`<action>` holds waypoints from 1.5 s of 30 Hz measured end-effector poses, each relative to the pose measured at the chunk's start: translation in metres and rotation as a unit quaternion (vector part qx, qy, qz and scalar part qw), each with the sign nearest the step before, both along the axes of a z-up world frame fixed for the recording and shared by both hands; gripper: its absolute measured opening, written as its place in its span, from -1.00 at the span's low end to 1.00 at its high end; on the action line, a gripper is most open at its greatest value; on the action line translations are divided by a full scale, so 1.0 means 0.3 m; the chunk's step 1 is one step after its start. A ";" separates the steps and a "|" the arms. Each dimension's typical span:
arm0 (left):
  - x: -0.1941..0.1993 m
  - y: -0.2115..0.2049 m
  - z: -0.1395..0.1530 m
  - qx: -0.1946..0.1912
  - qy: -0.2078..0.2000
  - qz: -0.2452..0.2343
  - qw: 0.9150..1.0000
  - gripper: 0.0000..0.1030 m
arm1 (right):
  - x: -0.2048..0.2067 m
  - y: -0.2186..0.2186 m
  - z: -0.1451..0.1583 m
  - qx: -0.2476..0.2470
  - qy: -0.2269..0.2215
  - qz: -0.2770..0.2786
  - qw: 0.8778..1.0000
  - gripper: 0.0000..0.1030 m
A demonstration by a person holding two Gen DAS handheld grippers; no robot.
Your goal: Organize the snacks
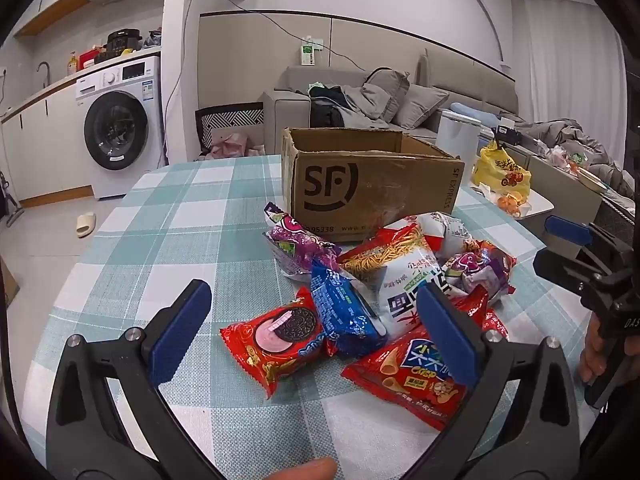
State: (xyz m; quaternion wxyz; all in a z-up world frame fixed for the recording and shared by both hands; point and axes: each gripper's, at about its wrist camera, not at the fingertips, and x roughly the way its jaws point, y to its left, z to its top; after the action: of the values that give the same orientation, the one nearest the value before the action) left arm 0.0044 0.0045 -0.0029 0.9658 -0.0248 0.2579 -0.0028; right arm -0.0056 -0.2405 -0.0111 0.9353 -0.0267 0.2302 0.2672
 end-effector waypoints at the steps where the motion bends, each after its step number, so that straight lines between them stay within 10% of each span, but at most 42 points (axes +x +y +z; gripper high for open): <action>1: -0.001 0.001 0.000 -0.001 0.000 0.000 1.000 0.98 | 0.022 0.017 0.003 -0.002 0.004 0.000 1.000 1.00; 45: 0.005 -0.002 -0.023 -0.005 0.006 0.001 1.000 0.98 | 0.026 0.021 -0.002 -0.003 0.009 0.001 1.000 1.00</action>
State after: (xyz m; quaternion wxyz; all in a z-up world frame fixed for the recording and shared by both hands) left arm 0.0060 0.0040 -0.0097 0.9642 -0.0293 0.2634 -0.0031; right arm 0.0023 -0.2343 -0.0118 0.9329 -0.0268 0.2397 0.2676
